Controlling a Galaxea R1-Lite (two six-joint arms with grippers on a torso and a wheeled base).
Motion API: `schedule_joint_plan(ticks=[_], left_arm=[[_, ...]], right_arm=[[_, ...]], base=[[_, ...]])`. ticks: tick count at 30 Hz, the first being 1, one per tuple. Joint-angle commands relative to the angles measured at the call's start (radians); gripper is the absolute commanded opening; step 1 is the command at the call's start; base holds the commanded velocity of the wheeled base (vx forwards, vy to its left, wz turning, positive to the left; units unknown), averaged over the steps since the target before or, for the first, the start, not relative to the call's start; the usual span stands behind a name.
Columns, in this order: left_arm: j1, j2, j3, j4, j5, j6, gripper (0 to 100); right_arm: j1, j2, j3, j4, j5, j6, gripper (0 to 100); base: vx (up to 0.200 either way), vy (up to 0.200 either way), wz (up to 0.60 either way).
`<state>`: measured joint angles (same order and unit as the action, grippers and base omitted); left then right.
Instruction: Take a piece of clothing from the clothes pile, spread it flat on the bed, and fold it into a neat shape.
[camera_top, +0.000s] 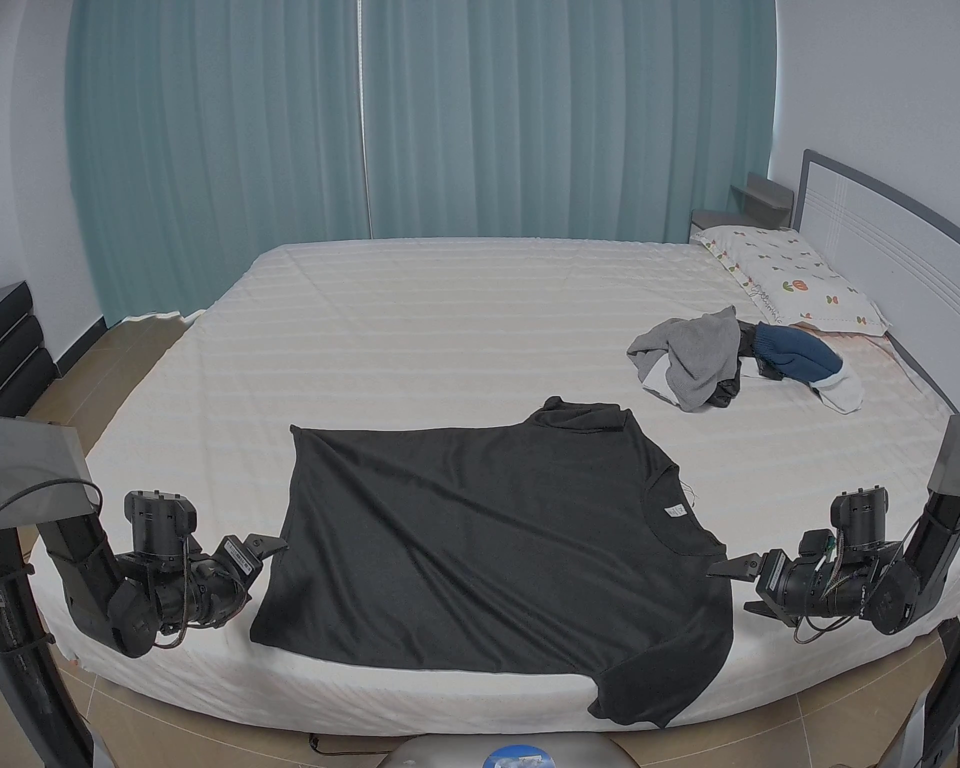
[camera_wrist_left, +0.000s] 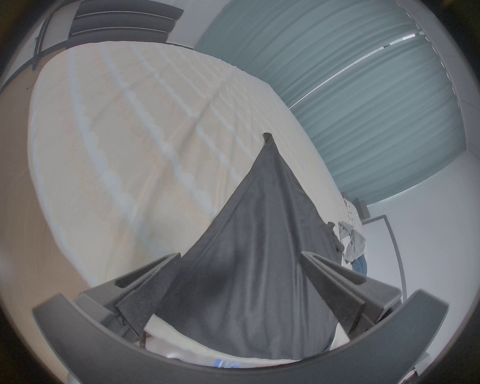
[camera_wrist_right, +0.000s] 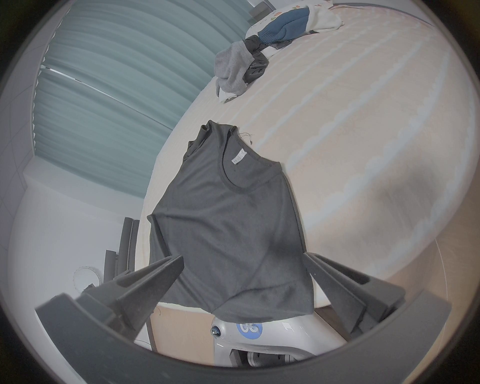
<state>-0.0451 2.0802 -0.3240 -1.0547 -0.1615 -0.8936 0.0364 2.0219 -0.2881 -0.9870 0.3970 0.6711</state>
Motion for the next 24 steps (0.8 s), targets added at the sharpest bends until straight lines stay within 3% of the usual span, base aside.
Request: schedule_joint_plan(ticks=[1,4,24], left_arm=[[-0.013,-0.002,0.049,-0.001,-0.001,0.045,100],[-0.015,0.044,0.072,-0.011,-0.001,0.107,100],[-0.044,0.086,0.076,-0.004,0.014,0.111,100]], right_arm=[[0.0,-0.005,0.001,-0.001,0.0,-0.001,100],[0.002,-0.005,0.0,-0.001,0.0,-0.001,100],[0.008,-0.008,0.001,-0.001,0.0,0.001,100]], base=[[0.0,0.0,0.0],[0.0,0.0,0.0],[0.0,0.0,0.0]])
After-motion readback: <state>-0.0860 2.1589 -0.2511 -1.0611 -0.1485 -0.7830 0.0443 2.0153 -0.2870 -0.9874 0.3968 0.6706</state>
